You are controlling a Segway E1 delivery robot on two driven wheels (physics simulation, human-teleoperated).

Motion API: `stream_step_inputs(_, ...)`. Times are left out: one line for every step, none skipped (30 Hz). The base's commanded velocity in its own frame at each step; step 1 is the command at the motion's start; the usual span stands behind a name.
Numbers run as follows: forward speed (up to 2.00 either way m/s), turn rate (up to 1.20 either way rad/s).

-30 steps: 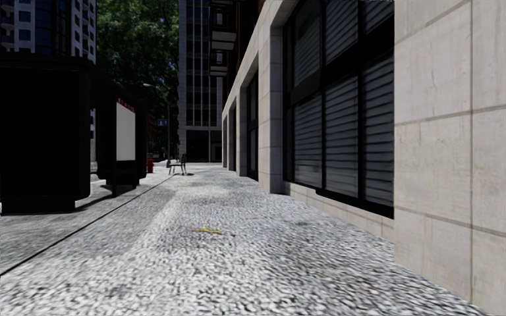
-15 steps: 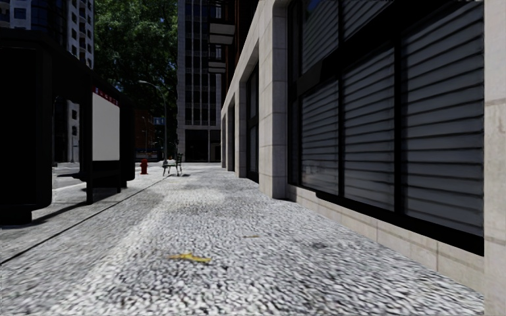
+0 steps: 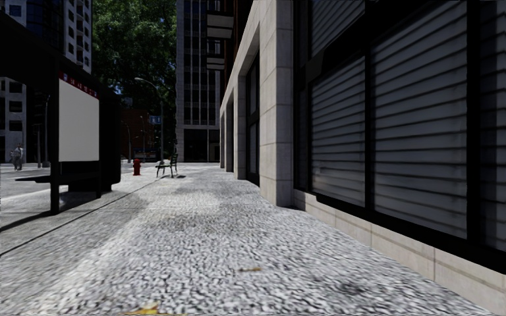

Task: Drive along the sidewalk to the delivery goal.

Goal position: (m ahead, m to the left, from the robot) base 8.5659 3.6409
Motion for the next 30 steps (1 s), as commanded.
stream_step_inputs(1.5, 0.0)
stream_step_inputs(1.5, 0.0)
stream_step_inputs(1.5, 0.0)
stream_step_inputs(1.5, 0.0)
stream_step_inputs(1.5, 0.0)
stream_step_inputs(1.5, 0.0)
stream_step_inputs(1.5, 0.0)
stream_step_inputs(1.5, 0.0)
stream_step_inputs(1.5, 0.0)
stream_step_inputs(1.5, 0.0)
stream_step_inputs(1.5, 0.14)
stream_step_inputs(1.5, 0.27)
stream_step_inputs(1.5, 0.32)
stream_step_inputs(1.5, 0.32)
stream_step_inputs(1.5, 0.33)
stream_step_inputs(1.5, 0.33)
stream_step_inputs(1.5, 0.33)
stream_step_inputs(1.5, 0.28)
stream_step_inputs(1.5, 0.22)
stream_step_inputs(1.5, 0.17)
stream_step_inputs(1.5, 0.17)
stream_step_inputs(1.5, 0.15)
stream_step_inputs(1.5, 0.14)
stream_step_inputs(1.5, 0.13)
stream_step_inputs(1.5, 0.13)
stream_step_inputs(1.5, 0.13)
stream_step_inputs(1.5, 0.13)
stream_step_inputs(1.5, 0.13)
stream_step_inputs(1.5, 0.13)
stream_step_inputs(1.5, 0.12)
